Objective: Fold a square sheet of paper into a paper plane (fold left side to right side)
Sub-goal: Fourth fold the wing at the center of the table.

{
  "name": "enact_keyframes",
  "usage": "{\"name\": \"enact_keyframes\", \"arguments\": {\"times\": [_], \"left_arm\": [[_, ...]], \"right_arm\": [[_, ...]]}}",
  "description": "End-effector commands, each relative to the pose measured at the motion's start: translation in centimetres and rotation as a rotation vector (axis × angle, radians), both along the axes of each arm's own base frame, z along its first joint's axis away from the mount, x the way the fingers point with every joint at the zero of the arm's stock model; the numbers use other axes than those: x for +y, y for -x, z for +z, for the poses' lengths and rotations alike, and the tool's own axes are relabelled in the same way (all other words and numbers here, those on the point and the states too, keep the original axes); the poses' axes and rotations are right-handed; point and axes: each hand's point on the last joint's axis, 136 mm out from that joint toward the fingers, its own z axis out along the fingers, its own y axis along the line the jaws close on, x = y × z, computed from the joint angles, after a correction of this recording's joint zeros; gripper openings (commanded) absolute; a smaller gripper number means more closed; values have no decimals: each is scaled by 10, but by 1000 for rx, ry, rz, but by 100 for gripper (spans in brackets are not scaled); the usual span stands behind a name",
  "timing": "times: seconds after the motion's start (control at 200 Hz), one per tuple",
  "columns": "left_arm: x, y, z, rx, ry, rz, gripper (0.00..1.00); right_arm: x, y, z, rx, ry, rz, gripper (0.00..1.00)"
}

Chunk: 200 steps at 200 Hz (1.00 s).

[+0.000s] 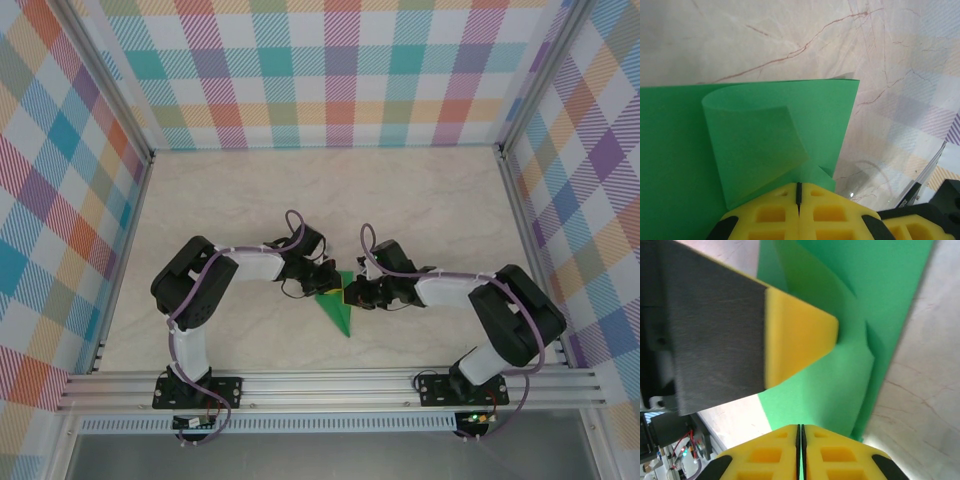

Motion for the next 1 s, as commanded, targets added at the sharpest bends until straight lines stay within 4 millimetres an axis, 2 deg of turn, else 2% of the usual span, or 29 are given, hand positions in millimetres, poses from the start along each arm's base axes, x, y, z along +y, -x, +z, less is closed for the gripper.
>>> {"name": "enact_keyframes", "arguments": {"times": [0.0,0.28,0.35,0.52,0.675,0.765,0.875,0.995], "left_arm": [[31,23,-33,96,-139,14,0],[26,20,-24,75,-107,6,0],[22,17,-17,61,-88,3,3],[15,7,15,-3,-32,4,12],[18,3,44,-60,-5,9,21],[21,7,44,-49,-12,0,19],[22,16,29,-7,-18,-9,14],[10,21,20,20,26,-30,12]], "right_arm": [[-3,-6,-7,6,42,-12,10],[-17,5,-28,78,140,-8,8],[-21,10,-33,99,162,-3,8],[-29,19,-45,132,197,-7,7],[-29,18,-46,131,200,-4,6],[-28,17,-45,124,202,-2,6],[-28,16,-44,121,205,1,5],[-27,15,-42,115,199,4,5]]}}
